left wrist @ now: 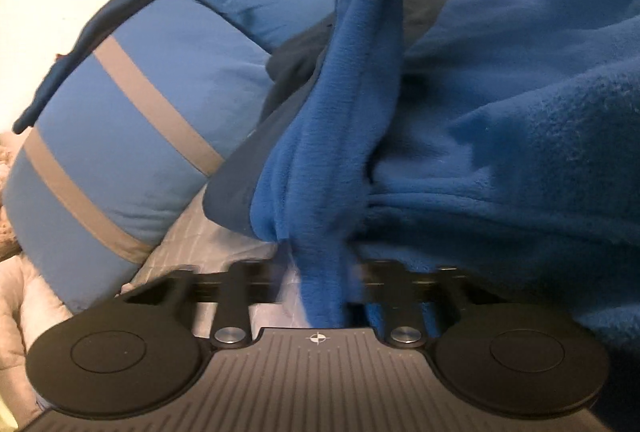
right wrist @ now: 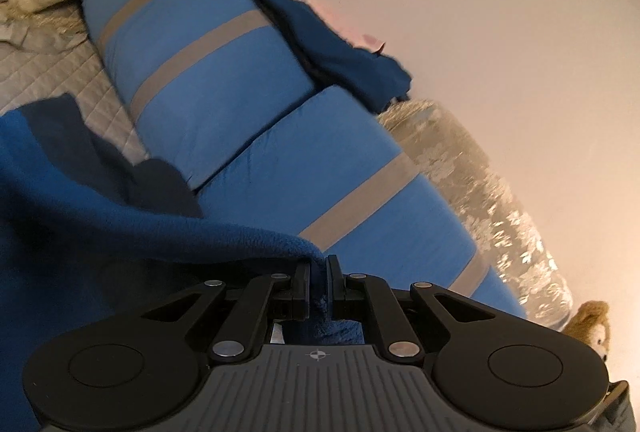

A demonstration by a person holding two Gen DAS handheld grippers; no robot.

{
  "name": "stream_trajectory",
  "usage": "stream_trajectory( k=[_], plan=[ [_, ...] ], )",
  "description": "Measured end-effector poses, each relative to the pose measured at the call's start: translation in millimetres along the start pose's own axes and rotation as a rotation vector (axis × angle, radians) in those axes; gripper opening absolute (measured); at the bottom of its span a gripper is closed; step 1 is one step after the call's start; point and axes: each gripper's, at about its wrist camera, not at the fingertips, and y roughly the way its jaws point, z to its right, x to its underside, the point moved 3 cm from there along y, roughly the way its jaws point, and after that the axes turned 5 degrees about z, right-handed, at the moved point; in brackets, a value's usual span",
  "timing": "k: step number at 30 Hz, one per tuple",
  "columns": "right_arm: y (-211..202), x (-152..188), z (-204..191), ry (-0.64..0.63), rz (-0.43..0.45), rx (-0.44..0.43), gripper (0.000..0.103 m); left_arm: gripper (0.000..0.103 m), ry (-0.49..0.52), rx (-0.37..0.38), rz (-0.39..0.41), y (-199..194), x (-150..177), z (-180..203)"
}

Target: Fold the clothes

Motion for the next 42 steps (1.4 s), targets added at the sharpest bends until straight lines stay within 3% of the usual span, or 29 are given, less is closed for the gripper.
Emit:
stream_trajectory(
  k=[2, 6, 10, 13, 17, 22, 23, 24, 26, 27, 31, 39, 40, 41, 42],
  plan=[
    [4, 15, -2, -0.003, -0.031, -0.036, 0.01, 0.014, -0.023, -0.012, 0.007, -3, -1, -6],
    [7, 47, -11, 0.003, -0.083, -0.117, 0.01, 0.011, -0.168, -0.062, 0.01, -9, 4, -30],
    [-21, 60, -32, -0.045, -0.037, -0.076, 0.01, 0.011, -0.273, -0.094, 0.01, -10, 7, -44],
    [-57, 73, -66, -0.119, -0.027, -0.162, 0.01, 0.01, -0.262, -0.131, -0.006, -9, 11, -44],
    [-91, 96, -103, -0.123, -0.088, -0.388, 0.01, 0.011, -0.331, -0.126, -0.055, -1, 22, -48],
    [-103, 105, -107, 0.003, -0.142, -0.467, 0.015, 0.014, -0.418, -0.105, -0.106, 6, 29, -48],
    [-105, 105, -103, 0.027, -0.144, -0.477, 0.017, 0.019, -0.413, -0.107, -0.108, 5, 29, -47],
    [-106, 106, -99, 0.038, -0.144, -0.479, 0.026, 0.024, -0.406, -0.11, -0.11, 3, 30, -47],
    [-109, 107, -94, 0.021, -0.134, -0.453, 0.045, 0.043, -0.358, -0.135, -0.114, 1, 28, -45],
    [-111, 107, -91, 0.005, -0.125, -0.435, 0.056, 0.045, -0.32, -0.147, -0.103, -1, 27, -43],
    [-110, 111, -85, -0.019, -0.12, -0.455, 0.059, 0.055, -0.197, -0.101, -0.032, -14, 23, -31],
    [-103, 113, -98, -0.289, -0.1, -0.476, 0.056, 0.054, -0.036, -0.048, 0.011, -9, 4, -11],
    [-100, 114, -100, -0.326, -0.103, -0.48, 0.052, 0.046, -0.028, -0.039, -0.001, -7, 4, -10],
    [-97, 115, -102, -0.358, -0.11, -0.489, 0.05, 0.027, -0.021, -0.03, -0.013, -5, 3, -8],
    [-95, 115, -103, -0.373, -0.125, -0.514, 0.04, 0.021, -0.015, -0.025, -0.023, -4, 3, -7]
  ],
)
